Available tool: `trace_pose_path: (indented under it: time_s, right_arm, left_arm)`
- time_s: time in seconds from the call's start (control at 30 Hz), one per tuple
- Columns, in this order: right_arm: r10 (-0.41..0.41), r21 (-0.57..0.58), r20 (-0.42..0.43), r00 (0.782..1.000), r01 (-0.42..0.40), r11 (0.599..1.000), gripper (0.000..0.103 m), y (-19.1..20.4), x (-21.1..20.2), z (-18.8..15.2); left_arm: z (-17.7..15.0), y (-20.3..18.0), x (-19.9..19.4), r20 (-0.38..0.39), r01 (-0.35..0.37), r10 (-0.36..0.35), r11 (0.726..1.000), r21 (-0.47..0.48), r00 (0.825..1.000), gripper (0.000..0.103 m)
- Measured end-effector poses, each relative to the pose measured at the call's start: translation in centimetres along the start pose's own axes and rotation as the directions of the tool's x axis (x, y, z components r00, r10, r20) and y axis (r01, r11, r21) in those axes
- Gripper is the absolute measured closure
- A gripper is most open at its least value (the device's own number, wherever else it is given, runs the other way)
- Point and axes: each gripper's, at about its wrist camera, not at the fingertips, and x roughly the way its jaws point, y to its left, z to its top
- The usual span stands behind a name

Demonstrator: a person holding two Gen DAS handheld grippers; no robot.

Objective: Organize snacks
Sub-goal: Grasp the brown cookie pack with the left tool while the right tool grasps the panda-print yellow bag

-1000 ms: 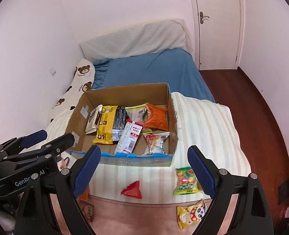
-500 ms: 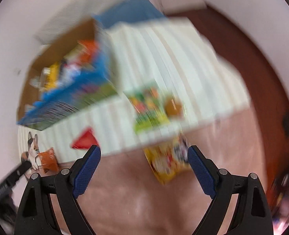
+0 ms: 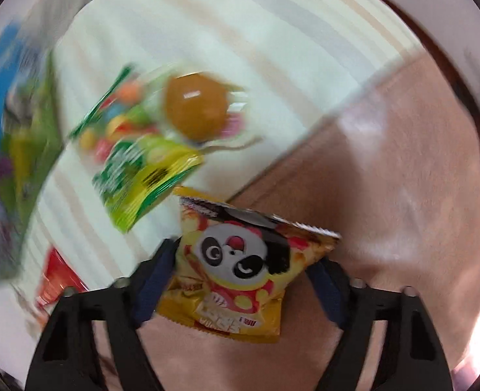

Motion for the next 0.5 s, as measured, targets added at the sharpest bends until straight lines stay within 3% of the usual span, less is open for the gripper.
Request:
trace_pose_path:
  time_s: [0.1,0.2,0.37,0.43,0.5]
  right_arm:
    - [-0.01,-0.226,-0.003,1.0,0.009,0.974,0.032,3.5,0.1,-2.2]
    - [-0.02,-0.421,-0.025,0.999,0.007,0.907,0.033,6.9,0.6,-5.5]
    - [-0.032,-0.676,-0.048,0.998,-0.009,0.736,0.034,12.5,1.6,-10.9]
    - [-0.043,-0.719,-0.074,0.996,-0.023,0.695,0.032,13.6,2.1,-12.2]
    - [-0.053,-0.734,-0.129,0.99,-0.06,0.677,0.015,14.3,2.8,-13.0]
  left_arm:
    - [-0.1,2.3,-0.4,0.003,0.007,-0.007,0.999,-0.041,1.0,0.005]
    - [-0.4,4.6,-0.4,0.001,0.004,-0.004,0.997,-0.075,1.0,0.005]
    - [-0.8,6.8,0.8,-0.029,-0.029,0.028,0.999,-0.043,0.999,0.005]
    - [-0.7,6.8,1.9,-0.061,-0.03,0.03,1.0,-0.003,0.998,0.005]
    - [-0.5,6.3,3.3,-0.097,-0.012,0.017,0.999,0.05,0.995,0.005]
